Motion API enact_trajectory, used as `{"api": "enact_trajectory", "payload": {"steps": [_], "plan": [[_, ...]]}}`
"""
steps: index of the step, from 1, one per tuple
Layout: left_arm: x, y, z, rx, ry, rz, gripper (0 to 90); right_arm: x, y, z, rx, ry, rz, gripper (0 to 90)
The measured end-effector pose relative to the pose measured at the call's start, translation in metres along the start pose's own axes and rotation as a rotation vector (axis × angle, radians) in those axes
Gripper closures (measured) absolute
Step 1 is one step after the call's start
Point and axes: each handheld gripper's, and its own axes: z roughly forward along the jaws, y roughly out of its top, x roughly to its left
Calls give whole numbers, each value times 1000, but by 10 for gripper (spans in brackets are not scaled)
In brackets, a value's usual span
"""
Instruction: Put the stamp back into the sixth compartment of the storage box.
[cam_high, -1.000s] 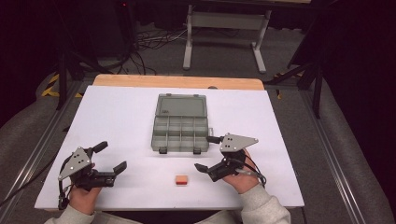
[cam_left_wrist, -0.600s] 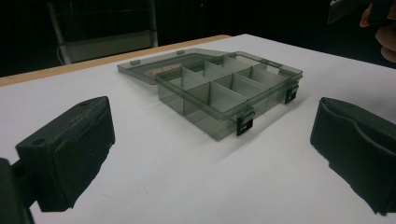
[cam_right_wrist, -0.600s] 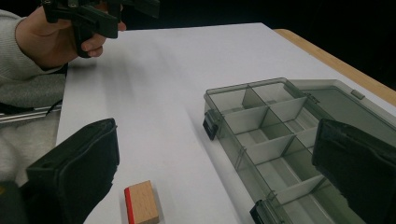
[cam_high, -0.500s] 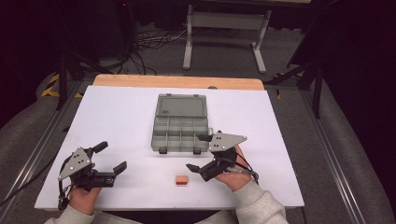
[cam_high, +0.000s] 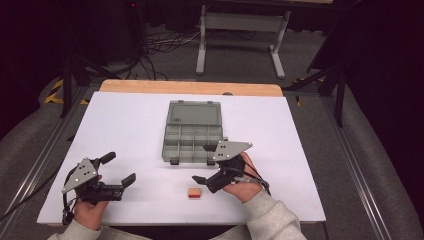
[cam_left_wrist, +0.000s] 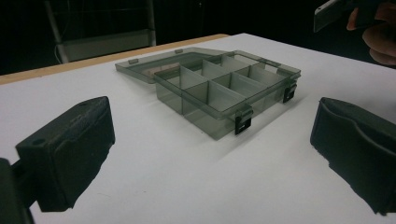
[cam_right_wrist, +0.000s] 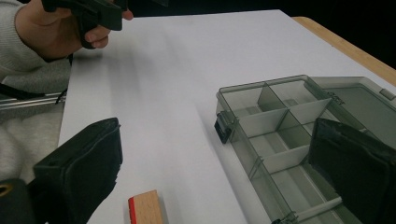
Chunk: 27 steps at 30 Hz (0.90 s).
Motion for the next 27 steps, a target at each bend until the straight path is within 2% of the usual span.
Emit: {"api": "enact_trajectory", "payload": {"steps": [9, 14, 18, 21, 27], "plan": [[0, 0, 0, -1, -1, 0, 6, 1, 3, 9, 23, 27, -9, 48], [0, 0, 0, 0, -2, 2, 6, 1, 3, 10, 40, 45, 0, 87], [-1, 0, 0, -2, 0, 1, 6, 1, 2, 12, 71, 75, -5, 118], [-1, 0, 0, 3, -4, 5, 7, 4, 2, 15, 109, 87, -27, 132], [-1, 0, 0, 2, -4, 5, 7, 5, 0, 19, 151, 115, -33, 156]]}}
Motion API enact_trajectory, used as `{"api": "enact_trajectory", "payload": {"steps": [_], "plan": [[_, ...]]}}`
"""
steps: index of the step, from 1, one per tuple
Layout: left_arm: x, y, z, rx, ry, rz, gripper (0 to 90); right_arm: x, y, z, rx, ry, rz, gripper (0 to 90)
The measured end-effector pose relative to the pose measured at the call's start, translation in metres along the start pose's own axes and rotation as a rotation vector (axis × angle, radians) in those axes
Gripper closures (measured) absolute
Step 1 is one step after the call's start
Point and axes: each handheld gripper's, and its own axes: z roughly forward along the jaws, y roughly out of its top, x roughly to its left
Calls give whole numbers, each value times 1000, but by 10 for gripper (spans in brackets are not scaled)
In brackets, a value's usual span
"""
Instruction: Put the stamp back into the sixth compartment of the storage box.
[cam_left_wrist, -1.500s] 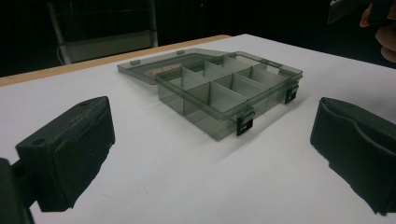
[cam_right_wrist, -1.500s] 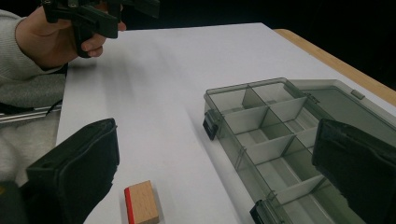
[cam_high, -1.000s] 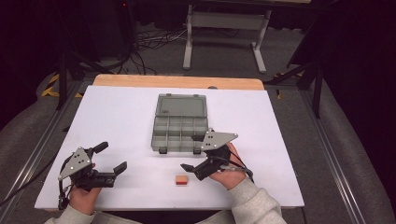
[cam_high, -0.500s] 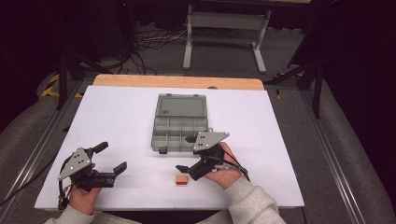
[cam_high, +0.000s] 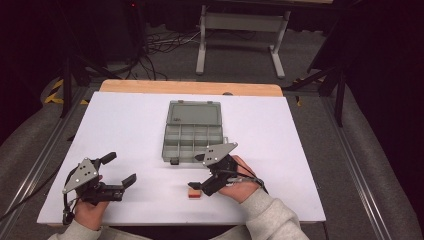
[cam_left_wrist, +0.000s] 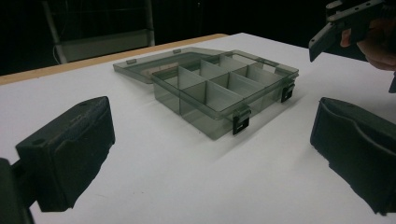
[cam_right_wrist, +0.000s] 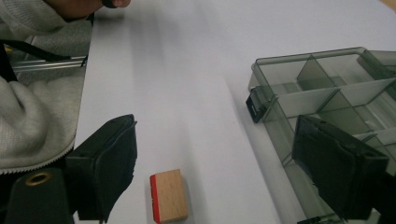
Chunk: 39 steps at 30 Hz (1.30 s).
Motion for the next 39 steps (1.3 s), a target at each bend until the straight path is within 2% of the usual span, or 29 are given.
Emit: {"api": "enact_trajectory", "payload": {"steps": [11, 21, 26, 28, 30, 32, 39], "plan": [[0, 0, 0, 3, 1, 1, 7, 1, -3, 9, 95, 67, -6, 172], [-1, 0, 0, 4, 1, 0, 6, 2, -5, 17, 150, 123, -2, 210], [-1, 0, 1, 1, 0, 0, 6, 2, -5, 21, 186, 137, -26, 250], [-1, 0, 1, 1, 0, -1, 6, 3, -5, 21, 197, 150, -15, 251], [-1, 0, 1, 1, 0, -1, 6, 3, -5, 24, 222, 152, -31, 258], [-1, 0, 1, 2, -1, -1, 7, 2, -5, 25, 226, 161, -40, 267], [-1, 0, 1, 3, -1, -1, 6, 4, -6, 30, 267, 164, -64, 316]]}}
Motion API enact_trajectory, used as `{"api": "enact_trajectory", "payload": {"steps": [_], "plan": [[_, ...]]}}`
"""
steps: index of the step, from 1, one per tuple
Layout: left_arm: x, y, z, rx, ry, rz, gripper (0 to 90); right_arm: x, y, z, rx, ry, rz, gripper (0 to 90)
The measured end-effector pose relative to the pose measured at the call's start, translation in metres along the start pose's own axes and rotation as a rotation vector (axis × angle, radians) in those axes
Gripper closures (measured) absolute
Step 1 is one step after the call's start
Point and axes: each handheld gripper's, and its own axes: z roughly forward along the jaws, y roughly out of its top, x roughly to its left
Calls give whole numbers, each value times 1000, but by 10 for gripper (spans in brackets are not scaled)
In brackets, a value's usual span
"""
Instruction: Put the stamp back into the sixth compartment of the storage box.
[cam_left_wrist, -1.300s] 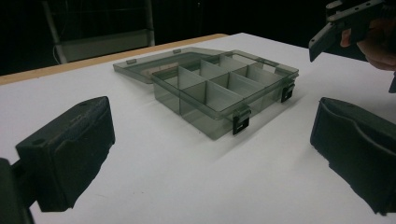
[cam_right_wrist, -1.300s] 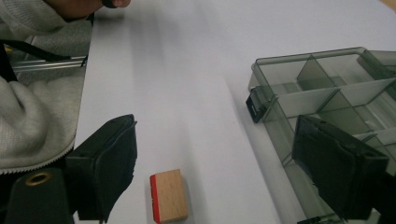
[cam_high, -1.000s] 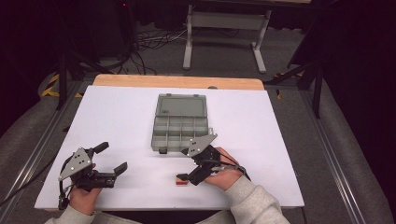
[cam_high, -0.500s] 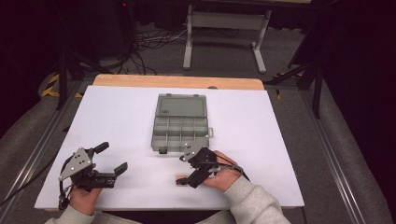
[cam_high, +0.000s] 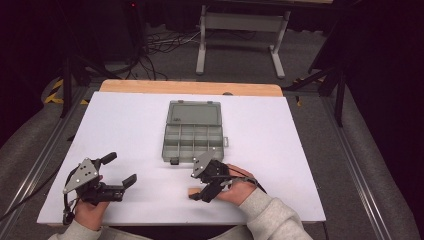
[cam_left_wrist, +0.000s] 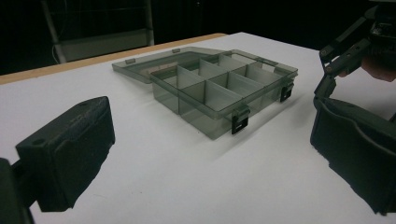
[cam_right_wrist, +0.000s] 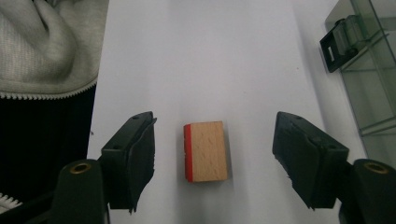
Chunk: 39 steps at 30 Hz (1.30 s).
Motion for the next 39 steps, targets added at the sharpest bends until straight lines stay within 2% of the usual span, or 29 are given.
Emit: {"api": "enact_trajectory", "payload": {"steps": [2, 15, 28, 39], "plan": [[1, 0, 0, -3, 5, 11, 7, 0, 0, 2, 18, 2, -4, 318], [1, 0, 0, -4, 3, 10, 7, 1, -1, 9, 71, 19, -27, 393], [1, 0, 0, -2, 3, 15, 7, 3, -1, 14, 119, 23, -47, 538], [1, 0, 0, -2, 4, 11, 7, 4, -1, 13, 133, 14, -68, 652]]}}
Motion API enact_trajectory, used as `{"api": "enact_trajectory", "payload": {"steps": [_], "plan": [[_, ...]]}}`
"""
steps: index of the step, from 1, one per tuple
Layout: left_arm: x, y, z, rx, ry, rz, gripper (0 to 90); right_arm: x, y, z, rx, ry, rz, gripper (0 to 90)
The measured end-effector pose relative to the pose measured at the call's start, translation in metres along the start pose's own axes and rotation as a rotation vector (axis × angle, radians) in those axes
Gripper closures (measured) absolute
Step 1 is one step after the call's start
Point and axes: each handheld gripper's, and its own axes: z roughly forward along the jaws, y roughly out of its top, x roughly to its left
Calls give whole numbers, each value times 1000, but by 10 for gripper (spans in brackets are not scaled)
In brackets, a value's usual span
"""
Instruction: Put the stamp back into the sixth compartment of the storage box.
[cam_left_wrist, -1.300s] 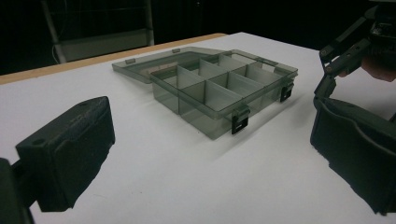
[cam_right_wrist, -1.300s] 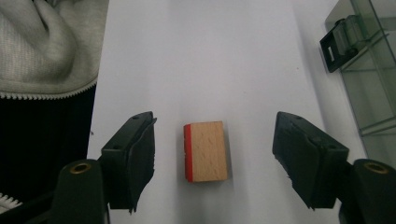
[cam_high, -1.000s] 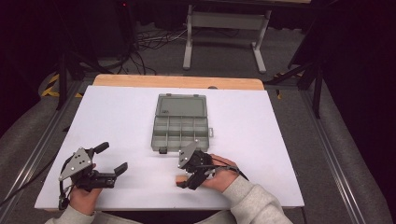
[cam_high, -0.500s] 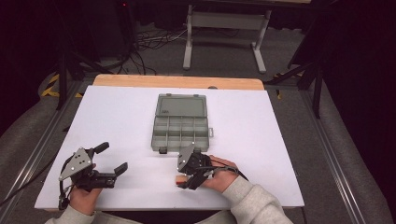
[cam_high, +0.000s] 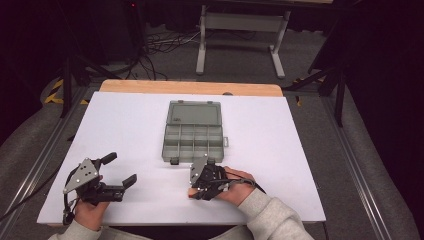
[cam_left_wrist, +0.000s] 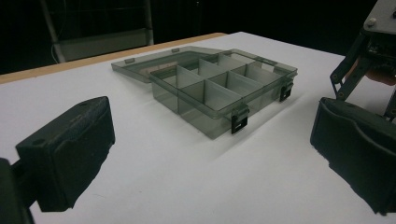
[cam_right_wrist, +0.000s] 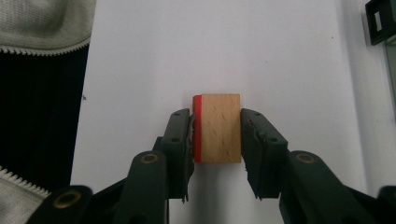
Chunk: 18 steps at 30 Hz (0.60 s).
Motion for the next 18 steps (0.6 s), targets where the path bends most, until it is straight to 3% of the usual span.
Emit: {"api": "enact_trajectory", "payload": {"steps": [11, 18], "plan": [[0, 0, 0, 4, 3, 2, 7, 1, 1, -1, -1, -9, -14, 661], [0, 0, 0, 3, 3, 1, 6, 2, 1, -8, -41, -9, -5, 661]]}}
